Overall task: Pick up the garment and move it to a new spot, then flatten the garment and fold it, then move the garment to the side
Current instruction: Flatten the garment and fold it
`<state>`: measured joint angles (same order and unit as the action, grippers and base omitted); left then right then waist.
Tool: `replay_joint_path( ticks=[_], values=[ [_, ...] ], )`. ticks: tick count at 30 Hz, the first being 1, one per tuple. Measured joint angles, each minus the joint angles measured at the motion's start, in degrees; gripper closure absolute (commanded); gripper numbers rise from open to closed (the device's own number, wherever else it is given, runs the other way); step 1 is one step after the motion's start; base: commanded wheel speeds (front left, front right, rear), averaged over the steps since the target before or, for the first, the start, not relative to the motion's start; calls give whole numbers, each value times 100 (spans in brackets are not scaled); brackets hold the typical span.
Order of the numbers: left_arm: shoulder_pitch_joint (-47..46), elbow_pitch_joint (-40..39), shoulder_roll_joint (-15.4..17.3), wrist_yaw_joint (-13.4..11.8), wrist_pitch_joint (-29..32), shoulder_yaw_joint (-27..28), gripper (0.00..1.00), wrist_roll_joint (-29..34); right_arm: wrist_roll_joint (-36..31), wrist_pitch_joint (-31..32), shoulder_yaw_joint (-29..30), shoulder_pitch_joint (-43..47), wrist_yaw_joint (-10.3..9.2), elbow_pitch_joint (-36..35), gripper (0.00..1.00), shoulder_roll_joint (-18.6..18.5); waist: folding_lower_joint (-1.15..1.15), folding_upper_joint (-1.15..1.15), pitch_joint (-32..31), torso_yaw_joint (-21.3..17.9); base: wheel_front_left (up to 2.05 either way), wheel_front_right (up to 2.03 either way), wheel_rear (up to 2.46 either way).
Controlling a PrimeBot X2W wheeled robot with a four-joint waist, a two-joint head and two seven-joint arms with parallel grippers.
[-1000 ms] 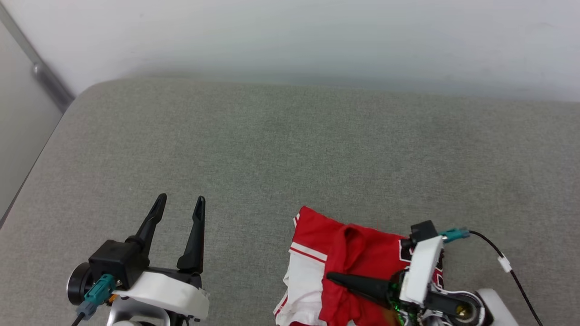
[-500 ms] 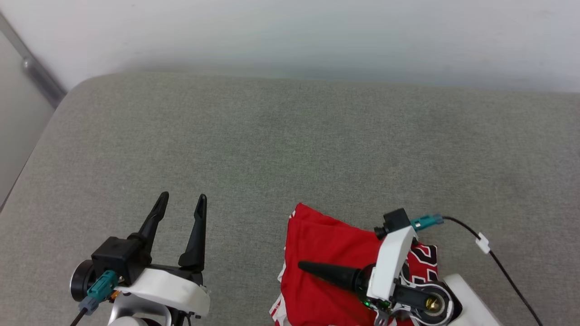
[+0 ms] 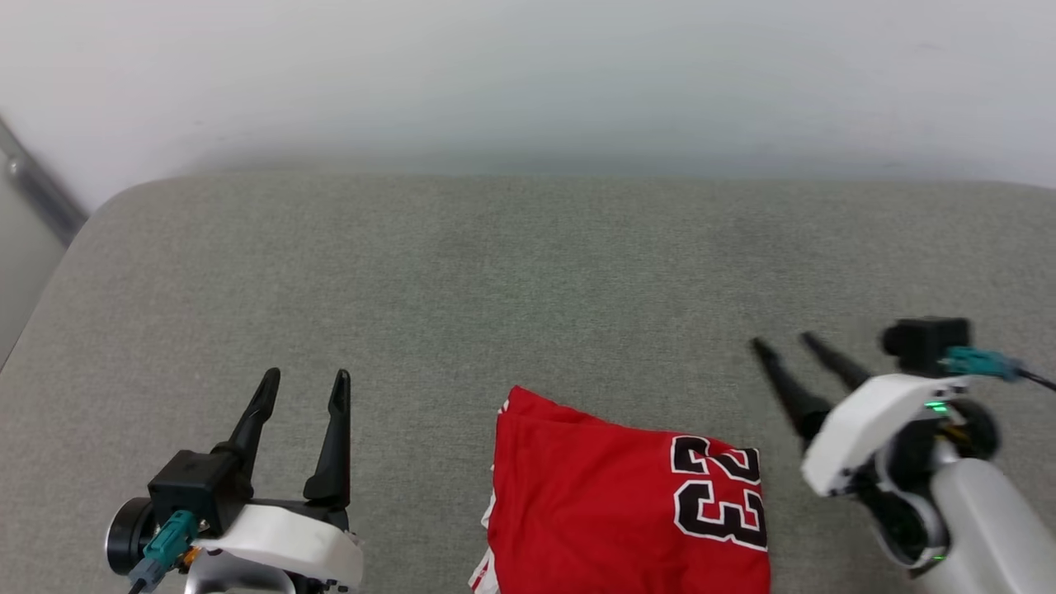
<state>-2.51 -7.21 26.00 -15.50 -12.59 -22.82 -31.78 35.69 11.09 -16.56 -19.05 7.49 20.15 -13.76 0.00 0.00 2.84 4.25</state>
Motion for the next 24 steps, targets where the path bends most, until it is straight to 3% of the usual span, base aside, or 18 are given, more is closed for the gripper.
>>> replay_joint_path(
  ticks=[5, 9, 16, 24],
  values=[
    [97, 66, 27, -43, -57, 73, 0, 9, -1099, -761, 1095, 399, 0, -475, 0, -55, 0, 0, -104, -143, 0, 0, 0],
    [186, 118, 26, -74, -116, 135, 0, 18, -1671, -1079, 1639, 788, 0, -1145, 0, 101, 0, 0, -221, -246, 0, 0, 0],
    [382, 194, 26, -82, -178, 198, 0, 79, -2100, -1001, 1831, 1534, 0, -2243, 0, 503, 0, 0, -439, -381, 0, 0, 0],
    [568, 250, -76, -89, -222, 236, 0, 175, -2225, -636, 1978, 2365, 0, -2987, 0, 833, -1, 0, -573, -443, 0, 0, 0]
  ],
)
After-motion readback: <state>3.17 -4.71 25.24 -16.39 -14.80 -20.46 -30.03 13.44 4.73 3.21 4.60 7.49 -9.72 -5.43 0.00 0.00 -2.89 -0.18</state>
